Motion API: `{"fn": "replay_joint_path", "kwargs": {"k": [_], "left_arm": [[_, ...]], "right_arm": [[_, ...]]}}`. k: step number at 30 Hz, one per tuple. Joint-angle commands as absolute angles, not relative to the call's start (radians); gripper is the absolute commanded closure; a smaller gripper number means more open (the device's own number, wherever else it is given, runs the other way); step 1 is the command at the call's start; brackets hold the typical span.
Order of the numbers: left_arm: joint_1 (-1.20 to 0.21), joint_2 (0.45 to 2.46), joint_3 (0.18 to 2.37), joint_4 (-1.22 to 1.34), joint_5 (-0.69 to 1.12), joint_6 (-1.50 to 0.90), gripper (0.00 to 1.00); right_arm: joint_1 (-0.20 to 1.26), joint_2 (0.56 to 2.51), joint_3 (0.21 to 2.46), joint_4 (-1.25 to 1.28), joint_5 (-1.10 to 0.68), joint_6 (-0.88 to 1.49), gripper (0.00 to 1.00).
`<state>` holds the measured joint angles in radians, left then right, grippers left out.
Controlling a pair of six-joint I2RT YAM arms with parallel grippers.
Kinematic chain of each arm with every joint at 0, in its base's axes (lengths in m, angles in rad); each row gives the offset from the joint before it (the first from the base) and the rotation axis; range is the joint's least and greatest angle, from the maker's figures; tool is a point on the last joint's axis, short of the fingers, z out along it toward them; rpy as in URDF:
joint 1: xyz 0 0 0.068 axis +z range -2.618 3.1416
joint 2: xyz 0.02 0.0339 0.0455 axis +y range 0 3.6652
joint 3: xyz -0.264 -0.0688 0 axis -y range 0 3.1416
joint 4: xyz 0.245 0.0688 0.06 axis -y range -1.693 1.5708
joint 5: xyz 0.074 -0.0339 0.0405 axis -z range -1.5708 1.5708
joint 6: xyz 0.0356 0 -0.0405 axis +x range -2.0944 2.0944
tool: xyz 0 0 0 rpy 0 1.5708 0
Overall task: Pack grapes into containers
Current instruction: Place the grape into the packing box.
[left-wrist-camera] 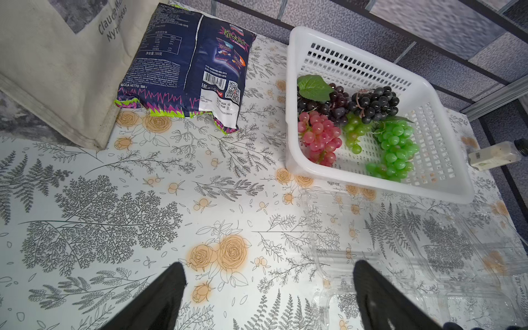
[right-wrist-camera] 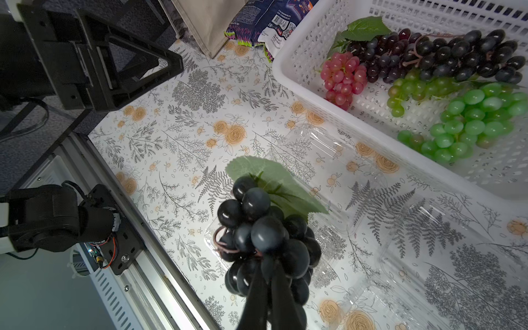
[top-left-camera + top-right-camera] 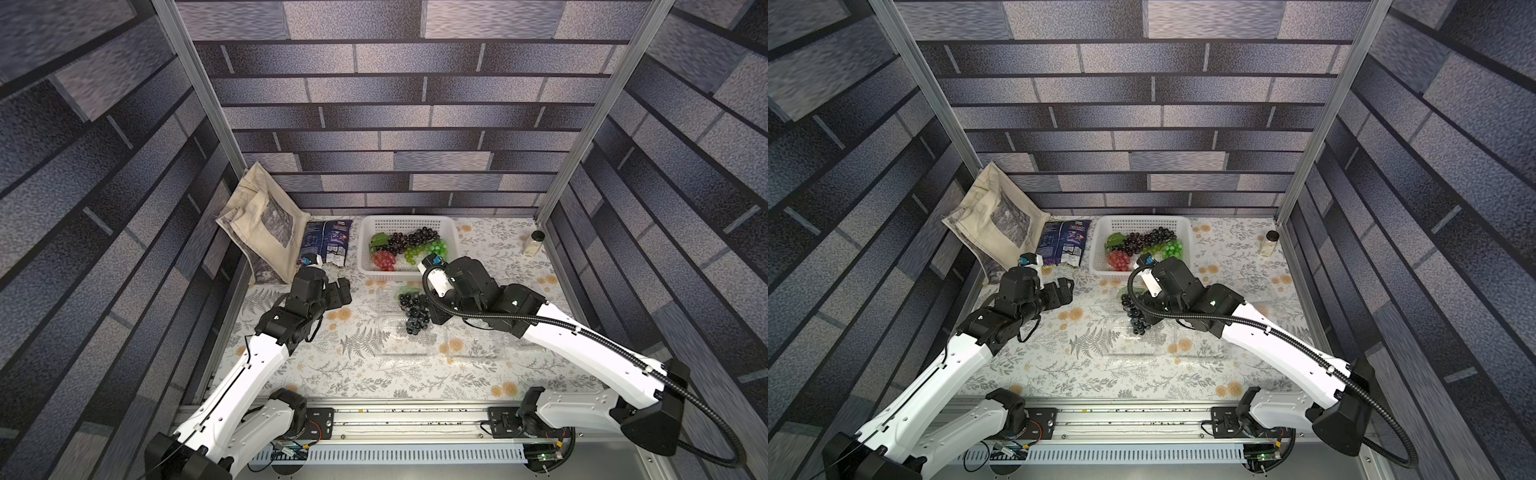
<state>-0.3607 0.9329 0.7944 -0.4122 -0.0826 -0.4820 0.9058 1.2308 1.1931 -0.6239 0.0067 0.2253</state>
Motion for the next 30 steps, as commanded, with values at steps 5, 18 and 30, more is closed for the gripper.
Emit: {"fn": "replay_joint_path", "kwargs": {"k": [5, 18, 30], "left_arm": [[-0.369, 0.896, 0.785, -0.443, -0.100, -0.509, 0.06], [-0.370, 0.892, 0.776, -0.446, -0.100, -0.506, 0.06], [-0.370, 0.892, 0.758, -0.438, -0.104, -0.505, 0.06]], "right_arm": [[0.928, 1.181, 1.133, -0.600, 0.021, 0.263, 1.00], [0.938, 1.220, 1.034, -0.553, 0.037, 0.268, 1.00], [0.978, 1.364, 1.006, -0.440, 0.012, 0.278, 1.00]]}}
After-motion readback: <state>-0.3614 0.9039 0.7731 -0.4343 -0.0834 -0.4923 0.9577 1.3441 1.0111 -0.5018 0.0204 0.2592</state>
